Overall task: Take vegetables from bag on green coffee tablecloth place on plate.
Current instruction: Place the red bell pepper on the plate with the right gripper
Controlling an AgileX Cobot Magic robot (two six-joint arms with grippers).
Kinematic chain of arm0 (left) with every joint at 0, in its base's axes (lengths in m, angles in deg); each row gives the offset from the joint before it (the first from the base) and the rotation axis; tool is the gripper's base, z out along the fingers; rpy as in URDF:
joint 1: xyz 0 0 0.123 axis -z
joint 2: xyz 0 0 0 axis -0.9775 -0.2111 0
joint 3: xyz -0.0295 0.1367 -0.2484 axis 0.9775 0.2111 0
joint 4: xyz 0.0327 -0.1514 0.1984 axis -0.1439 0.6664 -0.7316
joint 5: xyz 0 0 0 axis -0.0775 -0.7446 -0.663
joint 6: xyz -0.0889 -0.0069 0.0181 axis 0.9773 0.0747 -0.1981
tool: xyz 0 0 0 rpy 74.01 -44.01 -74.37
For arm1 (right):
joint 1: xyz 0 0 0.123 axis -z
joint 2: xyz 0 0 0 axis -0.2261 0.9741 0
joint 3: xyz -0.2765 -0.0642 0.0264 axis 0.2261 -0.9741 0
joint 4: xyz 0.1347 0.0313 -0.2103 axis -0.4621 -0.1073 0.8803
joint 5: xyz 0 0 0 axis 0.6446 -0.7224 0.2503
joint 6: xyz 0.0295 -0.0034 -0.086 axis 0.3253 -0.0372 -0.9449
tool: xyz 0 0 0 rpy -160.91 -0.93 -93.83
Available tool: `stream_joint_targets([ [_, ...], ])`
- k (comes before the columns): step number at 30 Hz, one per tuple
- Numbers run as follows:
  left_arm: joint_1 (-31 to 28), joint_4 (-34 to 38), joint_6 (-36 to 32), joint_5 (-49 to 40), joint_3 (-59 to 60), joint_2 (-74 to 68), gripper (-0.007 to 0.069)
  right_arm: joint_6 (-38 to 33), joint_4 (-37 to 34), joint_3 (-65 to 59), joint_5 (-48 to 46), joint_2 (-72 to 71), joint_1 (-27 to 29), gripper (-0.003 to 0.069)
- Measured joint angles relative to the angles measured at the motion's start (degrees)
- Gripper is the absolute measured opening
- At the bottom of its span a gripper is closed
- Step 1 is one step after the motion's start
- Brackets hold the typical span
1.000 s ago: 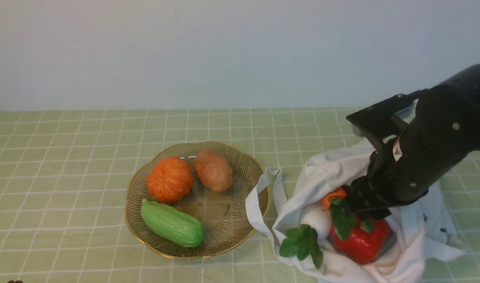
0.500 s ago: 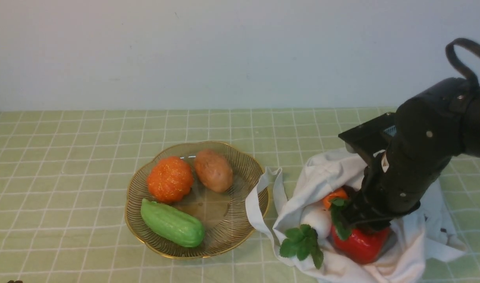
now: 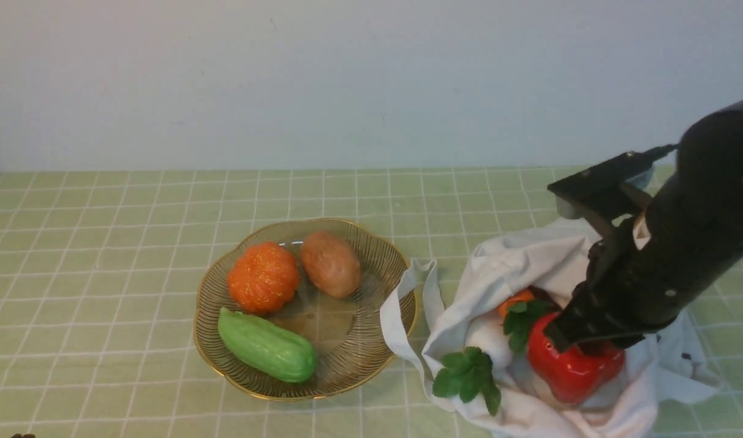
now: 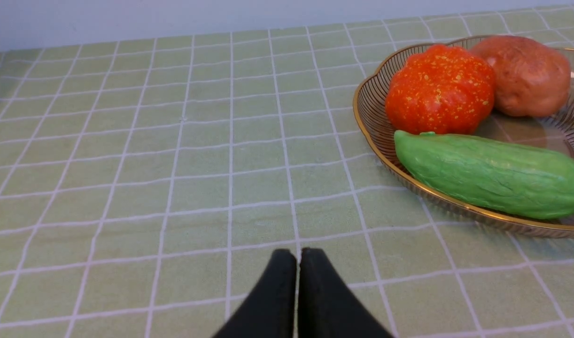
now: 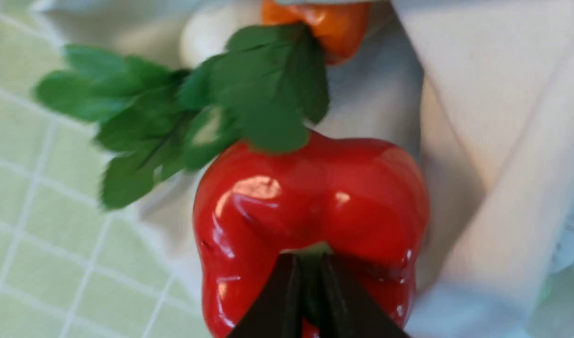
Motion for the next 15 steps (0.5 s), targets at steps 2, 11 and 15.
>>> stream_joint_targets([
  [2,0.0,0.0,0.0,0.0,0.0,0.0,-0.0005,-0.8,-1.7,0.0,-1.1,-2.9,0.0,0.002],
  [11,0.0,0.0,0.0,0.0,0.0,0.0,-0.0005,-7.4,-13.7,8.4,-0.7,-8.8,0.0,0.002],
  [15,0.0,0.0,0.0,0.0,0.0,0.0,-0.0005,-8.7,-16.7,12.4,1.2,-4.1,-0.2,0.002],
])
